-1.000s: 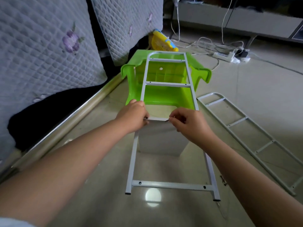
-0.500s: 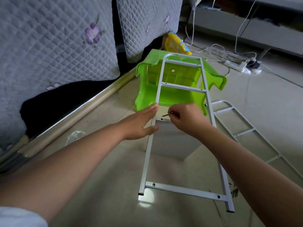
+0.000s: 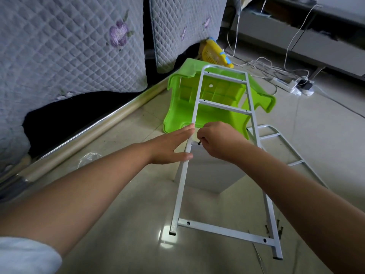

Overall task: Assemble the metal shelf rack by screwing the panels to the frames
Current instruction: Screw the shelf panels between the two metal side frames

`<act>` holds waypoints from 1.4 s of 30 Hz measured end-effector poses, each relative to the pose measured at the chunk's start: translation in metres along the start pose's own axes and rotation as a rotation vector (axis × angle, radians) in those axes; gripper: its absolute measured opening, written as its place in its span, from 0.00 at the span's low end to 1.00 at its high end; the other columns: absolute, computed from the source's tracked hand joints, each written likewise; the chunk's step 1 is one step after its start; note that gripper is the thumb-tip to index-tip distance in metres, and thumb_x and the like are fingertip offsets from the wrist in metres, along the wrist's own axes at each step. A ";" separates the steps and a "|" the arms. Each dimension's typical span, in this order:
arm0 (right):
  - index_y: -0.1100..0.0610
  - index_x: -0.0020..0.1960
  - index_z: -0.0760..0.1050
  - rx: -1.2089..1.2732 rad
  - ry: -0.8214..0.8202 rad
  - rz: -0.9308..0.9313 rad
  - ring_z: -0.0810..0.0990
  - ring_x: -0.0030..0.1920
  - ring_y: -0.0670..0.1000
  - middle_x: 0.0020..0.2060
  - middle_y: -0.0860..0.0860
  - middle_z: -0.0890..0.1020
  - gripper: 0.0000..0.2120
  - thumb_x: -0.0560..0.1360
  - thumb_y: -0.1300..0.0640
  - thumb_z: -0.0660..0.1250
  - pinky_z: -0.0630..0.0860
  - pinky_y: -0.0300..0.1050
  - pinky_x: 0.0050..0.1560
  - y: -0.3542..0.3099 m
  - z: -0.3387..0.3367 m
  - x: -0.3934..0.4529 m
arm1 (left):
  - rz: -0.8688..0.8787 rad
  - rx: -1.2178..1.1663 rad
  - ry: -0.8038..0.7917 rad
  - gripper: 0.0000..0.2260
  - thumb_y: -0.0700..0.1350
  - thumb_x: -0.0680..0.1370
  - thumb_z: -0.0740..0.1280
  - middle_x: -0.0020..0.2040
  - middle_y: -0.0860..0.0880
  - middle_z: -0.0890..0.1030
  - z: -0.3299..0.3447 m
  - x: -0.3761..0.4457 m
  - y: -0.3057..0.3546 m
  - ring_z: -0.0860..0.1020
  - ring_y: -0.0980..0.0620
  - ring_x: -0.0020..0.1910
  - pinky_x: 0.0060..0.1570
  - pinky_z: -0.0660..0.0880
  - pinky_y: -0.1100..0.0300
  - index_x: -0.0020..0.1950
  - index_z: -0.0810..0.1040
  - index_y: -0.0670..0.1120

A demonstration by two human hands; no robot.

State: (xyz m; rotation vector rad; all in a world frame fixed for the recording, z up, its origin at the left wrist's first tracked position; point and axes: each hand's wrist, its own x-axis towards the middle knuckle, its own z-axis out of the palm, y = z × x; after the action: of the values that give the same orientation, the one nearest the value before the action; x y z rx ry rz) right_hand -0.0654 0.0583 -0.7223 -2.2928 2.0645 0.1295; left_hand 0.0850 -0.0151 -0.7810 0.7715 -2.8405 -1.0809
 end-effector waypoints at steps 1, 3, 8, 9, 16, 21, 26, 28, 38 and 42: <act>0.59 0.52 0.76 -0.006 -0.004 0.002 0.77 0.47 0.58 0.47 0.55 0.77 0.11 0.76 0.62 0.57 0.76 0.47 0.44 -0.001 0.000 0.001 | 0.001 0.001 -0.003 0.32 0.48 0.80 0.61 0.76 0.58 0.42 0.000 0.001 -0.001 0.44 0.67 0.71 0.70 0.47 0.67 0.77 0.43 0.50; 0.58 0.53 0.76 -0.005 -0.010 0.007 0.77 0.48 0.58 0.48 0.55 0.77 0.11 0.76 0.62 0.57 0.76 0.47 0.44 -0.002 0.001 0.003 | -0.013 -0.006 0.010 0.31 0.46 0.80 0.60 0.76 0.57 0.42 -0.001 0.001 -0.004 0.44 0.64 0.73 0.69 0.47 0.67 0.77 0.44 0.50; 0.57 0.52 0.78 0.019 -0.022 0.028 0.77 0.50 0.58 0.48 0.55 0.79 0.11 0.77 0.59 0.58 0.76 0.49 0.46 0.001 0.005 0.003 | -0.026 0.008 0.027 0.30 0.46 0.80 0.60 0.76 0.58 0.44 -0.001 0.000 -0.009 0.47 0.61 0.75 0.73 0.51 0.61 0.76 0.45 0.52; 0.57 0.53 0.78 0.035 -0.019 0.034 0.77 0.50 0.58 0.48 0.55 0.79 0.11 0.77 0.58 0.58 0.76 0.49 0.47 0.002 0.006 0.002 | -0.028 0.012 0.029 0.30 0.46 0.80 0.60 0.76 0.58 0.44 -0.002 0.001 -0.010 0.47 0.61 0.75 0.73 0.51 0.61 0.76 0.45 0.52; 0.56 0.53 0.78 0.057 -0.016 0.050 0.76 0.51 0.58 0.48 0.55 0.79 0.12 0.77 0.58 0.58 0.75 0.48 0.47 0.000 0.008 0.002 | -0.042 0.028 0.038 0.31 0.46 0.79 0.61 0.77 0.57 0.45 -0.004 0.003 -0.008 0.48 0.60 0.75 0.71 0.51 0.63 0.77 0.47 0.52; 0.58 0.49 0.77 0.020 -0.049 0.051 0.76 0.48 0.58 0.46 0.55 0.78 0.10 0.77 0.60 0.57 0.73 0.46 0.43 -0.003 0.006 0.003 | -0.045 0.017 0.032 0.30 0.45 0.80 0.60 0.77 0.56 0.45 -0.006 0.004 -0.006 0.48 0.60 0.75 0.70 0.51 0.65 0.77 0.47 0.51; 0.58 0.47 0.78 0.039 -0.068 0.118 0.76 0.44 0.58 0.44 0.57 0.79 0.10 0.77 0.57 0.58 0.74 0.46 0.42 -0.003 0.004 0.007 | -0.049 0.019 0.029 0.30 0.45 0.80 0.60 0.77 0.56 0.45 -0.006 0.004 -0.006 0.48 0.59 0.75 0.69 0.50 0.67 0.77 0.47 0.51; 0.58 0.47 0.78 0.047 -0.081 0.148 0.75 0.43 0.57 0.42 0.57 0.78 0.11 0.77 0.56 0.58 0.71 0.44 0.40 -0.004 0.004 0.008 | -0.049 0.001 0.035 0.30 0.45 0.80 0.60 0.77 0.56 0.45 -0.005 0.004 -0.006 0.47 0.60 0.75 0.68 0.49 0.68 0.77 0.47 0.51; 0.52 0.38 0.69 0.068 -0.105 0.077 0.76 0.44 0.58 0.38 0.53 0.73 0.08 0.74 0.63 0.59 0.76 0.50 0.44 0.000 0.003 0.010 | -0.056 -0.010 0.045 0.30 0.45 0.80 0.60 0.77 0.56 0.45 -0.004 0.004 -0.006 0.47 0.61 0.75 0.67 0.48 0.70 0.77 0.47 0.51; 0.59 0.47 0.75 0.031 -0.106 0.006 0.75 0.47 0.56 0.41 0.54 0.72 0.07 0.76 0.62 0.58 0.71 0.46 0.43 -0.002 0.001 0.007 | -0.057 0.000 0.051 0.30 0.45 0.80 0.60 0.77 0.56 0.45 -0.002 0.003 -0.005 0.47 0.60 0.75 0.69 0.49 0.67 0.77 0.47 0.51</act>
State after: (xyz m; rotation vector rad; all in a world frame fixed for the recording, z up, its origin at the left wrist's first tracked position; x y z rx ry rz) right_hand -0.0632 0.0515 -0.7237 -2.2117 2.0076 0.2128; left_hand 0.0847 -0.0213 -0.7830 0.8715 -2.7929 -1.0523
